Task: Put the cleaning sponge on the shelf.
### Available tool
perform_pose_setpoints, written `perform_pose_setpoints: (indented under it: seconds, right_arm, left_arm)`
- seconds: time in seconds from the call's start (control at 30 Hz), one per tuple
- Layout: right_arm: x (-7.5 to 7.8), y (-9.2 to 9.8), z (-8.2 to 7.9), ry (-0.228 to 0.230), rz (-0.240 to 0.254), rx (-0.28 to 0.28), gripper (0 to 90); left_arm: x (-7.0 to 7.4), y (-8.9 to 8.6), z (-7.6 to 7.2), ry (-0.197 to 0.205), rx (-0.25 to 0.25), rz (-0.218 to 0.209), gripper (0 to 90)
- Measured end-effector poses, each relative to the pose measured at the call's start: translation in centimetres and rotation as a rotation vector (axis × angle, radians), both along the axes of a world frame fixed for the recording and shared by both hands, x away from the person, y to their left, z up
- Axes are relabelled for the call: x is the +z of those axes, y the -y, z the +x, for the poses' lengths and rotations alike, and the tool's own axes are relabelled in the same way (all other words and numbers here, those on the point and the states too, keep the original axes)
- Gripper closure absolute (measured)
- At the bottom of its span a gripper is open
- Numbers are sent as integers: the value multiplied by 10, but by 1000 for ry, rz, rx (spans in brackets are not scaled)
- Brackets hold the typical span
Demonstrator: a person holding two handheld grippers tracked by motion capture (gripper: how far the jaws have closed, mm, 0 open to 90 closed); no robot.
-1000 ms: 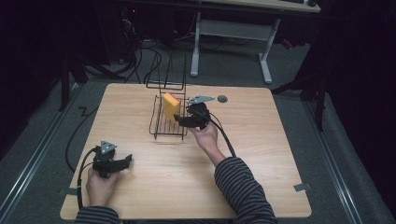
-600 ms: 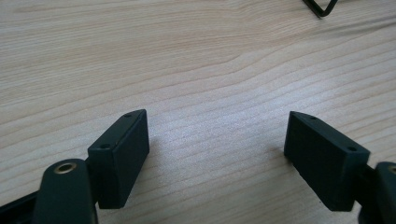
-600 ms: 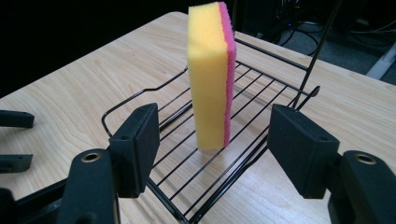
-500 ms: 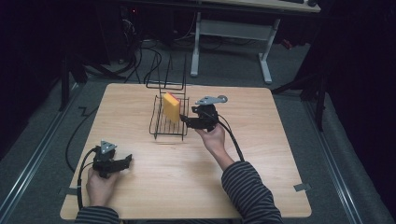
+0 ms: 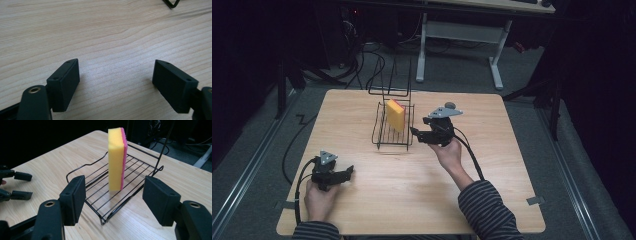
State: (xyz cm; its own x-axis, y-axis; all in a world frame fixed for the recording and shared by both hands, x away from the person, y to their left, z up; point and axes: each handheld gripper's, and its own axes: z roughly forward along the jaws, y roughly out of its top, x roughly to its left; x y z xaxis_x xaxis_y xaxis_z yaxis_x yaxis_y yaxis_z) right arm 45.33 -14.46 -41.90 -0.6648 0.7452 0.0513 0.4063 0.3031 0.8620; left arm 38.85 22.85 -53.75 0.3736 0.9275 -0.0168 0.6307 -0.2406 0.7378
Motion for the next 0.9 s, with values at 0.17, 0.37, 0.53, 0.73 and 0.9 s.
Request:
perform_pose_setpoints:
  seconds: [0.17,0.37,0.53,0.73,0.9]
  right_arm:
    - [5,5,-6,16,2,4,365]
    - [6,10,-13,15,7,10,368]
    - [9,15,-17,12,8,14,367]
    - [19,27,-25,38,32,6,367]
    - [26,39,-33,52,50,-3,367]
  left_arm:
    - [0,0,0,0,0,0,228]
    - [0,0,0,0,0,0,228]
    - [0,0,0,0,0,0,228]
    - [0,0,0,0,1,0,228]
    - [0,0,0,0,1,0,228]
